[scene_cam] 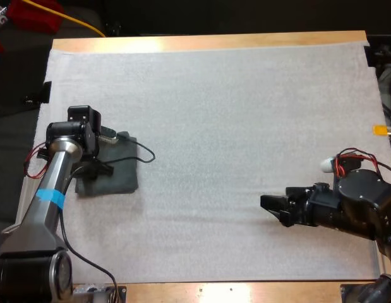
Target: Pick towel from pile, fold and stack
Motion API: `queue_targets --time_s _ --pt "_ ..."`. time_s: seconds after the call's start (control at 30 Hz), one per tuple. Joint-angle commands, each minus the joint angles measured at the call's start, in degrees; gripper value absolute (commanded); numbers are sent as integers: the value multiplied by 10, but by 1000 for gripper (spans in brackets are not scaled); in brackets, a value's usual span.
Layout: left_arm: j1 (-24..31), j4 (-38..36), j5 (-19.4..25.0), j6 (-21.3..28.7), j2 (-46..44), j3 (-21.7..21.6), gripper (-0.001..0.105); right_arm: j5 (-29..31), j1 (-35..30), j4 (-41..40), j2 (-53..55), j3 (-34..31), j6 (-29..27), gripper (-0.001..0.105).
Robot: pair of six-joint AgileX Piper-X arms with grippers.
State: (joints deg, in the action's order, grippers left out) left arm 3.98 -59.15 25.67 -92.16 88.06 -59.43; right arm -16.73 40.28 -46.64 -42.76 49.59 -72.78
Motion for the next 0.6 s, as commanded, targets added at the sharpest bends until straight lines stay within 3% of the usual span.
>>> queue_targets --time_s 0.0,0.37,0.57 --pt "-1 9 -43 -21 -15 -4 60 -16 0 25 2 3 -3 70" --pt "-1 101 -257 -107 -18 -4 60 -41 0 70 2 3 -3 70" --pt "-1 165 -257 -135 -12 -4 60 -41 0 70 2 3 4 70"
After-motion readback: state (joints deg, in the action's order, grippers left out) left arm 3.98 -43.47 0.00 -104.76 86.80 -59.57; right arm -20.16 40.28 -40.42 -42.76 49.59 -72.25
